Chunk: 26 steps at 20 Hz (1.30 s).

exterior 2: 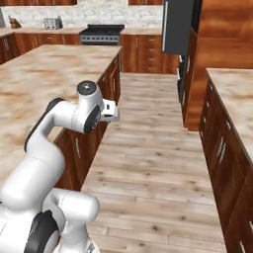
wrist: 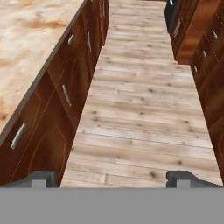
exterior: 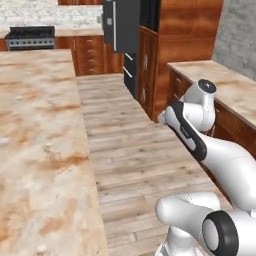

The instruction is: Retrieve the tangerine and kiwi from the fridge and place them into the bowl on the dining table.

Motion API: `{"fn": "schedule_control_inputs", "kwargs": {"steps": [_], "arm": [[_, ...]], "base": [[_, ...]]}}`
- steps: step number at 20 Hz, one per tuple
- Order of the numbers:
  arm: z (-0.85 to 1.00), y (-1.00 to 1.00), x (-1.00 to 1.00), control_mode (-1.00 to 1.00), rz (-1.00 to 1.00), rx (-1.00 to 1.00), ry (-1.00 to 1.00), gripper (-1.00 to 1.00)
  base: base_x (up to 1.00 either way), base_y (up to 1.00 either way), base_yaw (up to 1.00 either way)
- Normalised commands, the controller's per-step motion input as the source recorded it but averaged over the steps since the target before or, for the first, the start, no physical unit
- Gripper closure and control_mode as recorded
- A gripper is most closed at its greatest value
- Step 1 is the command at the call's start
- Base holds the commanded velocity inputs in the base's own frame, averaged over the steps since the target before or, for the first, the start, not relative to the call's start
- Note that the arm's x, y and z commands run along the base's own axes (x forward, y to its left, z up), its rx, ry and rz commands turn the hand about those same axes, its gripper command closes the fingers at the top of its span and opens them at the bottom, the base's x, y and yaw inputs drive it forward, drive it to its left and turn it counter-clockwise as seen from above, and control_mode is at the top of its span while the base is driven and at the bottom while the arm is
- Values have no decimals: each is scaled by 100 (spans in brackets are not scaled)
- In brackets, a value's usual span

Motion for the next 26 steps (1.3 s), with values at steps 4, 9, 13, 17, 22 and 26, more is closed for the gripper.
{"fn": "schedule_control_inputs", "kwargs": {"steps": [4, 9, 13, 17, 22, 26], "arm": [[0, 0, 0, 100, 0, 0, 0, -100], [0, 0, 0, 100, 0, 0, 0, -100], [0, 0, 0, 100, 0, 0, 0, -100], [0, 0, 0, 100, 0, 0, 0, -100], [0, 0, 0, 100, 0, 0, 0, -100], [0, 0, 0, 100, 0, 0, 0, -100]], "base": [[100, -10, -9], [100, -4, -15], [100, 0, -16], [100, 0, -5], [100, 0, 0], [100, 0, 0]]}}
